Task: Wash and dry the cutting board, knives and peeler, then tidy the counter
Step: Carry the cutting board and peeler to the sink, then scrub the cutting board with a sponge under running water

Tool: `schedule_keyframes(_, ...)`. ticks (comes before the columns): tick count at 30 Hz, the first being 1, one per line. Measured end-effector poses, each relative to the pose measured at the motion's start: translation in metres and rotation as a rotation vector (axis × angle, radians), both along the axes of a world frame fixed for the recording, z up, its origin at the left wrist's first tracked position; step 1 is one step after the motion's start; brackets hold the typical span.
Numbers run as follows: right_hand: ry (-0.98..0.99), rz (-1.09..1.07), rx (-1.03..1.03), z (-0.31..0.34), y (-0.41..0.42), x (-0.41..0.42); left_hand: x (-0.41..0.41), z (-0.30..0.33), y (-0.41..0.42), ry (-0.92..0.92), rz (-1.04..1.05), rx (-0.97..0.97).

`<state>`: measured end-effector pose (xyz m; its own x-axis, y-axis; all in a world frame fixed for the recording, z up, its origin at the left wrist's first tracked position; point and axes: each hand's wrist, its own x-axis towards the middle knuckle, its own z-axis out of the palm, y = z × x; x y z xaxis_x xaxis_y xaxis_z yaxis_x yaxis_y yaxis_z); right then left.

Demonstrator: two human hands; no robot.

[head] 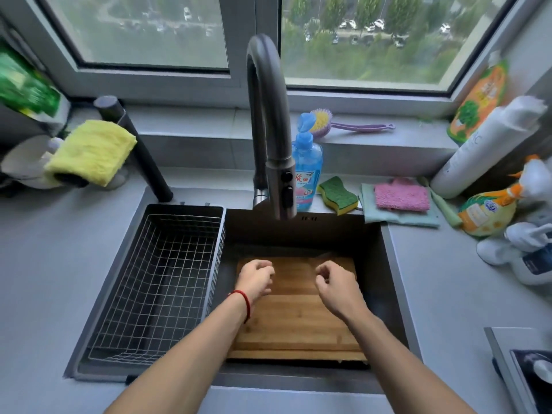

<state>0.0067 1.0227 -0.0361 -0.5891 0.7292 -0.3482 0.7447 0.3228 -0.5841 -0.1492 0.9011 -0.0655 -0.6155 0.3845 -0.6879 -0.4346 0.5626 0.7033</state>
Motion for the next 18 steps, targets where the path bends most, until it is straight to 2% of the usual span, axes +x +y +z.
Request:
schedule_keyframes(4, 0.122, -0.057, 0.227, 0.028, 0.053, -0.035, 0.006, 0.06, 0.011, 0.056, -0.087, 0.142)
schedule_keyframes(9, -0.107, 0.047, 0.429, 0.032, 0.116, -0.069, 0.011, 0.113, 0.022, 0.084, -0.026, 0.246)
schedule_keyframes(18, -0.237, 0.106, 0.581, -0.003, 0.159, -0.094, 0.036, 0.1, 0.045, 0.137, -0.028, 0.098)
